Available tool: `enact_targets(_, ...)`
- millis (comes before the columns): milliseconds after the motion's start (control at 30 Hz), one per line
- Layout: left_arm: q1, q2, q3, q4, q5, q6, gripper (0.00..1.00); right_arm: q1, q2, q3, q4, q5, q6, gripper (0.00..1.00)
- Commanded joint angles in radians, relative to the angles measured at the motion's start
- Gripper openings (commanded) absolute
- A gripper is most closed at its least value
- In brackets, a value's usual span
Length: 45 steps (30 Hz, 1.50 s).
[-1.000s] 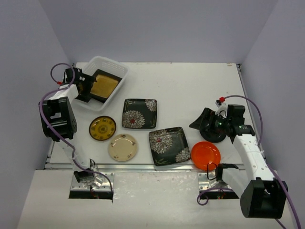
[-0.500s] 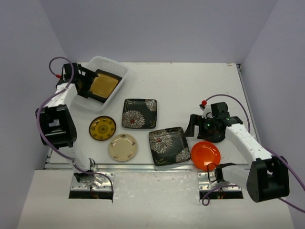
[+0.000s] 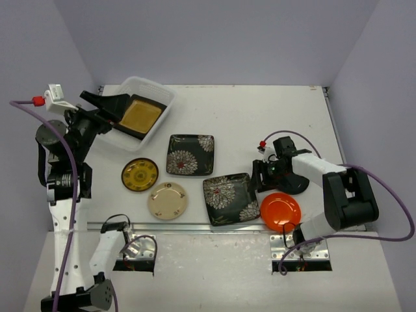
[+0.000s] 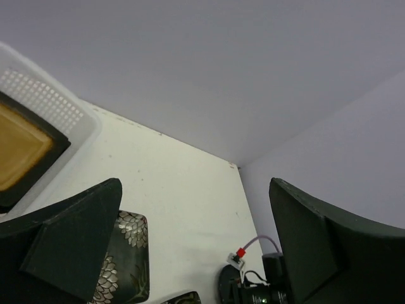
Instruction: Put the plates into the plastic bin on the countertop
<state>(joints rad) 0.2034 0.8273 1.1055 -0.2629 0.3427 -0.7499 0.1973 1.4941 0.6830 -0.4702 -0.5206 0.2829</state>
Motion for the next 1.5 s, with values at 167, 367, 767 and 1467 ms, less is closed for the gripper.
enact_targets(167, -0.048, -0.01, -0.181, -0.082, 0.234, 0.232, 1.0, 0.004, 0.203, 0.039, 0.113, -0.119, -0.042, 0.4)
enact_targets(367, -0.096, 0.0, -0.27, -0.079, 0.273, 0.285, 1.0, -0.003, 0.24, 0.024, 0.163, -0.12, -0.005, 0.0)
enact_targets(767, -0.279, 0.036, -0.474, 0.087, 0.359, 0.193, 1.0, -0.009, -0.075, -0.007, 0.143, -0.314, 0.036, 0.0)
enact_targets(1467, -0.666, 0.381, -0.467, 0.342, 0.24, 0.152, 0.38, -0.007, -0.222, 0.033, 0.449, -0.663, 0.353, 0.0)
